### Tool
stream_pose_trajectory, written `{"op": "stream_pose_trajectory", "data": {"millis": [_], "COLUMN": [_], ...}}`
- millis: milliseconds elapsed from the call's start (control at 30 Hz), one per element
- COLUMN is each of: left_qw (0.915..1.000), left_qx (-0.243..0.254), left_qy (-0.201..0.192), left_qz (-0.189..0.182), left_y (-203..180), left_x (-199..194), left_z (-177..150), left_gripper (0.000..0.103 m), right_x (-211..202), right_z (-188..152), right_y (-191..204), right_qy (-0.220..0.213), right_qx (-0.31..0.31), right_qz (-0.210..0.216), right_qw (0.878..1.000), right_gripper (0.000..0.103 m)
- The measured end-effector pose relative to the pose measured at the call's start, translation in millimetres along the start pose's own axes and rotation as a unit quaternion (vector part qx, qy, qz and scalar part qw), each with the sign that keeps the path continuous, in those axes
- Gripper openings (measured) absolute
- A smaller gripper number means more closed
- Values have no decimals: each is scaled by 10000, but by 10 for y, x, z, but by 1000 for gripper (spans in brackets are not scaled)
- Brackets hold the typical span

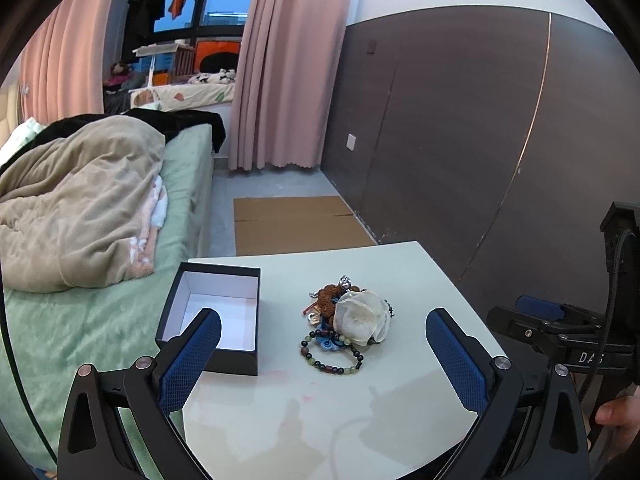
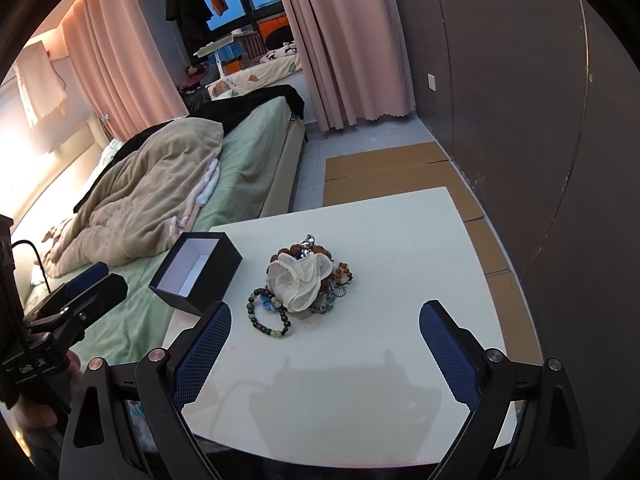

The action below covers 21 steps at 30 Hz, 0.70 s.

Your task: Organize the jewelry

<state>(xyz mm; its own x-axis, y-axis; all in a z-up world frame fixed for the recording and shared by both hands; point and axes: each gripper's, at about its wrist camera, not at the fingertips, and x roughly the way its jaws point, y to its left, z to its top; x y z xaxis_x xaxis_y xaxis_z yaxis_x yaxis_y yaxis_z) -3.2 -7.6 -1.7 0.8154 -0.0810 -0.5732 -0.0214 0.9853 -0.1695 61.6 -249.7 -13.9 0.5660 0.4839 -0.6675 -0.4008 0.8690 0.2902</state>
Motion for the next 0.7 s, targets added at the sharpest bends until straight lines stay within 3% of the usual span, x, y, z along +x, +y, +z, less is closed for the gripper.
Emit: {"op": "stream_pose_trajectory", "data": {"millis": [700], "left_qw": [10000], "left_qx": [3], "left_qy": [16], "left_qz": [-11], "left_y": [-9], "left_x": [-9], "left_z": [-21], "left_gripper": [102], "right_x": [36], "right_z": [10], "right_y": [-44], "right_qy": [5], "right_qx": [52], "right_qz": [152], "right_qw": [9999], "right_gripper": [96]}}
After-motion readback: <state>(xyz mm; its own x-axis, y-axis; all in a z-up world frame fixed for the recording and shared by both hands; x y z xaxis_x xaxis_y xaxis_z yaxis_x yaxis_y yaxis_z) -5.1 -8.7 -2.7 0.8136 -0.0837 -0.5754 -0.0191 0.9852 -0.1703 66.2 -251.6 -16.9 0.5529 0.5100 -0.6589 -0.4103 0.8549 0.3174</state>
